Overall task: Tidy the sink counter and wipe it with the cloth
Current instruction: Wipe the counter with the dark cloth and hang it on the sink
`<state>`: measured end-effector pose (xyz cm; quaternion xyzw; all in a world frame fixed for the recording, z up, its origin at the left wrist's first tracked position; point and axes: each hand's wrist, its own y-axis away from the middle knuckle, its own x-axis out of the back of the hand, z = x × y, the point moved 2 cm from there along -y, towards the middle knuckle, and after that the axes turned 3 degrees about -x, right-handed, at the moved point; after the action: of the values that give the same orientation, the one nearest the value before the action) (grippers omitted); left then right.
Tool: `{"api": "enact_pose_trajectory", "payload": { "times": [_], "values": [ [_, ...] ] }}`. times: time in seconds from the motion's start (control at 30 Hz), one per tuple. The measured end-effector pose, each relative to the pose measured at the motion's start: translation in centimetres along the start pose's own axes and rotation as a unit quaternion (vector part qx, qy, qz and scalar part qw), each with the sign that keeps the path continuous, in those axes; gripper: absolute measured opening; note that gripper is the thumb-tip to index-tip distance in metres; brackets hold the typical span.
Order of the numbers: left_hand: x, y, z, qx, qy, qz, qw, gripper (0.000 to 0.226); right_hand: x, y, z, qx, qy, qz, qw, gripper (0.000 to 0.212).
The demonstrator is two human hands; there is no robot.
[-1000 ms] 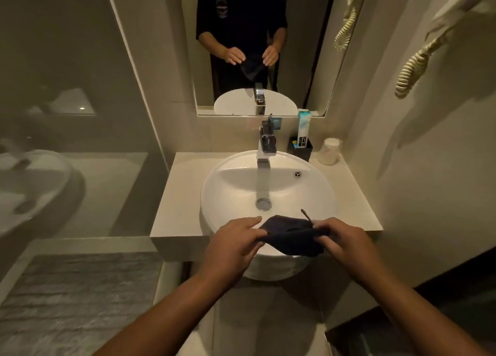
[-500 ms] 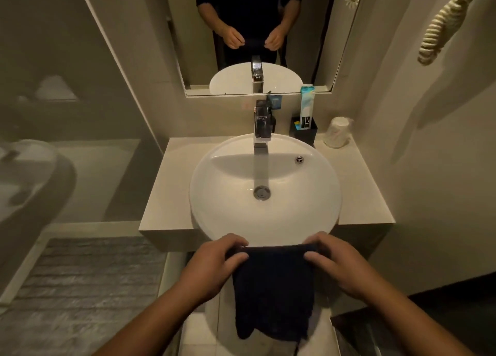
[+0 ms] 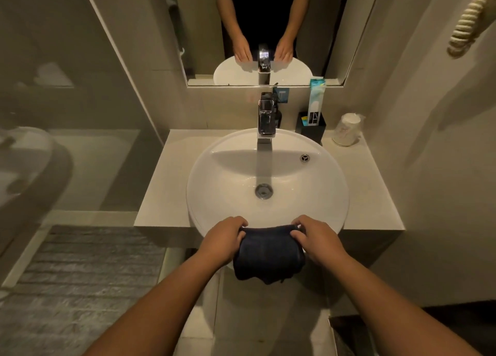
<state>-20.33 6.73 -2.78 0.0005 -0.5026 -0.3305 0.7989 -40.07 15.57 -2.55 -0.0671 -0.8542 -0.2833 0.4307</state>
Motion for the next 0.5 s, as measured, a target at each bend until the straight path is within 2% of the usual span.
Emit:
{"api": "enact_pose_trajectory", "payload": {
  "times": [0.1,0.17,0.23,0.3,0.4,0.5],
  "values": [
    [-0.3,0.8,0.4,-0.013,-0.036,0.043,0.998,0.039,-0.4,0.8,0.2,0.008,0.006,0.071,0.997,0.042],
    [-0.5,2.6,0.9,-0.07,-0.052,0.045,0.995,0.045,-0.8,2.3,0.5,0.089,0.046,0.096,0.99,0.053],
    [-0.8,4.6,1.2,-0.145,-0.113,0.019,0.983,0.056,-1.5,3.9,0.6,0.19,0.117,0.061,0.973,0.063],
    [-1.3,5.8,1.1,-0.191,-0.184,0.003,0.964,0.061,-2.4,4.9,0.7,0.241,0.182,0.016,0.953,0.068],
    [-2.0,6.0,0.6,-0.198,-0.221,0.009,0.955,0.058,-2.9,5.2,0.5,0.254,0.227,0.004,0.94,0.063],
    [-2.7,5.1,0.3,-0.17,-0.209,0.025,0.963,0.042,-2.8,4.7,-0.2,0.219,0.237,0.016,0.946,0.048]
  ]
}}
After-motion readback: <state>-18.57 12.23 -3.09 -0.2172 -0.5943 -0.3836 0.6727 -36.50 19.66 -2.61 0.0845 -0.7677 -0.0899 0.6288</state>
